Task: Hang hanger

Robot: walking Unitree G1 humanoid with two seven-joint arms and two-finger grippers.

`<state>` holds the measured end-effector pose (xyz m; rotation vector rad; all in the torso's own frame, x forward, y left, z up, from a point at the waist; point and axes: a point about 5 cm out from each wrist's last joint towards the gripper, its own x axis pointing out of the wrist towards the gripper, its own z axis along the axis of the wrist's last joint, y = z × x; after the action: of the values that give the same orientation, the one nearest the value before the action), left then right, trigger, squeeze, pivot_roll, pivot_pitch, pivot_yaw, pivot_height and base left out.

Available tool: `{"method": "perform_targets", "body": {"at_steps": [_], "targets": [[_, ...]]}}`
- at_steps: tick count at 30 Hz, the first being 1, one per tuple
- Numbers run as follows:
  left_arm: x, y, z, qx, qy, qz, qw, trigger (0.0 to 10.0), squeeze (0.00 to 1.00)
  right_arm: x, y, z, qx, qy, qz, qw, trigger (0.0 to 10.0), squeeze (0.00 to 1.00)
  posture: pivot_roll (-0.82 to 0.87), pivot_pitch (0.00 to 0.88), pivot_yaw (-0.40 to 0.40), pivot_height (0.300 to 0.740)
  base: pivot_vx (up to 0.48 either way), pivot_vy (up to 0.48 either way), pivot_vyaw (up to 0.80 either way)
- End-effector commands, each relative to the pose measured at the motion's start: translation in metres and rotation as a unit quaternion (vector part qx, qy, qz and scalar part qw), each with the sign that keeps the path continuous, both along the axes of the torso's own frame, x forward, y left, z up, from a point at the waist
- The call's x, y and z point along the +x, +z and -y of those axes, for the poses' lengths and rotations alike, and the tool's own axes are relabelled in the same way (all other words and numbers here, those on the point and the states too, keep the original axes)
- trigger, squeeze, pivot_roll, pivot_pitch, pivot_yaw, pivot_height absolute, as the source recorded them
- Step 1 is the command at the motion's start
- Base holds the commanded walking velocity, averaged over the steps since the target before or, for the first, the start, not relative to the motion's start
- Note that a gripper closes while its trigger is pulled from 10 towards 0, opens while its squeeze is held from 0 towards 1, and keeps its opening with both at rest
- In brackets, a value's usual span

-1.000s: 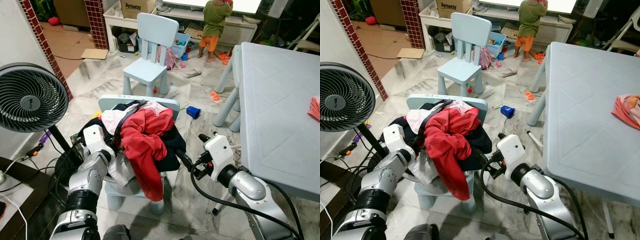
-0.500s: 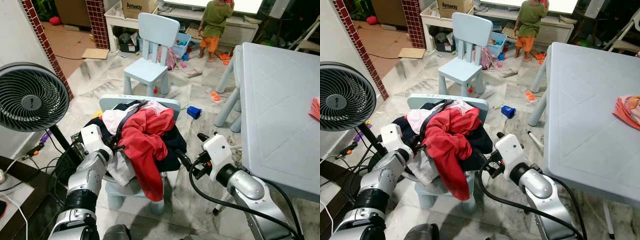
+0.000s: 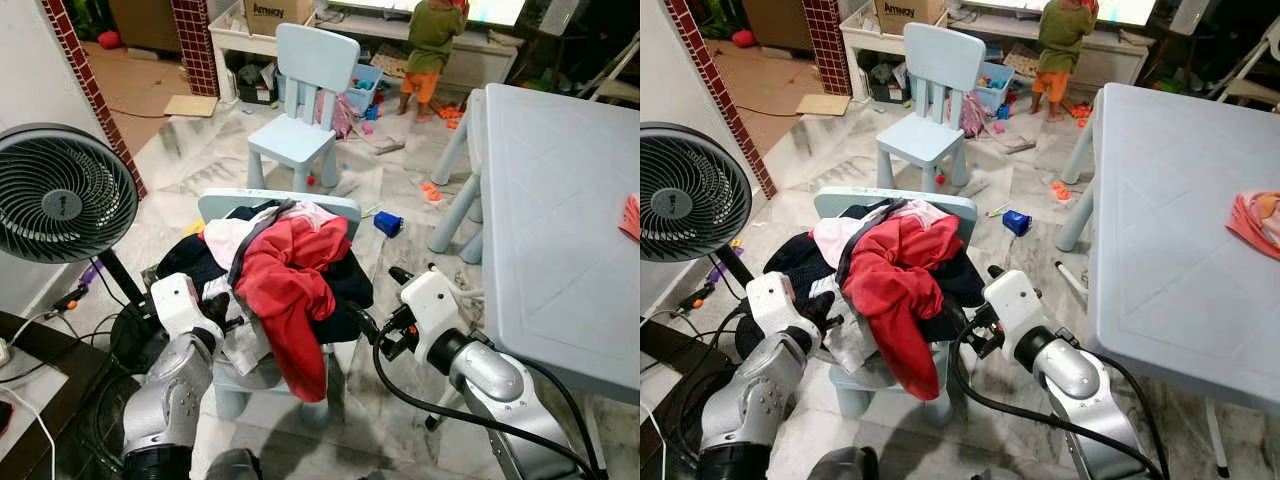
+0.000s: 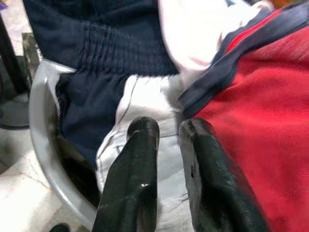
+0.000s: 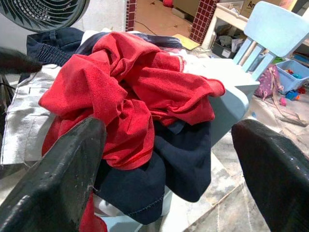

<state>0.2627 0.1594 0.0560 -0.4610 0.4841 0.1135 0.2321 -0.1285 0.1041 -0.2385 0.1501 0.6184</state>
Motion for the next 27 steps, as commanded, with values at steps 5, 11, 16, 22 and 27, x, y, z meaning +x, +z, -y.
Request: {"method": "perform_targets", "body": {"at_steps": [5, 11, 16, 22, 27], "targets": [[0.005, -0.001, 0.001, -0.035, -0.017, -0.018, 0.999, 10.0, 1.00, 0.004, 0.003, -0.002, -0.004, 0.007, 0.010, 1.000, 10.0, 0.00, -0.03, 0.049, -0.029, 0.740, 0.000, 0.000, 0.00], [0.011, -0.005, -0.004, -0.053, -0.020, -0.030, 0.998, 10.0, 1.00, 0.003, 0.002, 0.000, -0.007, 0.004, 0.013, 1.000, 10.0, 0.00, -0.04, 0.050, -0.027, 0.740, 0.000, 0.000, 0.00], [0.016, -0.005, -0.002, -0.061, -0.031, -0.022, 0.997, 10.0, 1.00, 0.004, 0.003, -0.004, -0.008, 0.010, 0.017, 1.000, 10.0, 0.00, -0.04, 0.048, -0.029, 0.740, 0.000, 0.000, 0.00], [0.030, -0.006, -0.003, -0.059, -0.040, -0.022, 0.997, 10.0, 1.00, 0.004, 0.004, -0.005, -0.012, 0.014, 0.022, 1.000, 10.0, 0.00, -0.04, 0.048, -0.031, 0.740, 0.000, 0.000, 0.00], [0.037, -0.004, 0.002, -0.061, -0.054, -0.015, 0.997, 10.0, 1.00, 0.005, 0.005, -0.003, -0.012, 0.010, 0.024, 1.000, 10.0, 0.00, -0.05, 0.051, -0.031, 0.740, 0.000, 0.000, 0.00]]}}
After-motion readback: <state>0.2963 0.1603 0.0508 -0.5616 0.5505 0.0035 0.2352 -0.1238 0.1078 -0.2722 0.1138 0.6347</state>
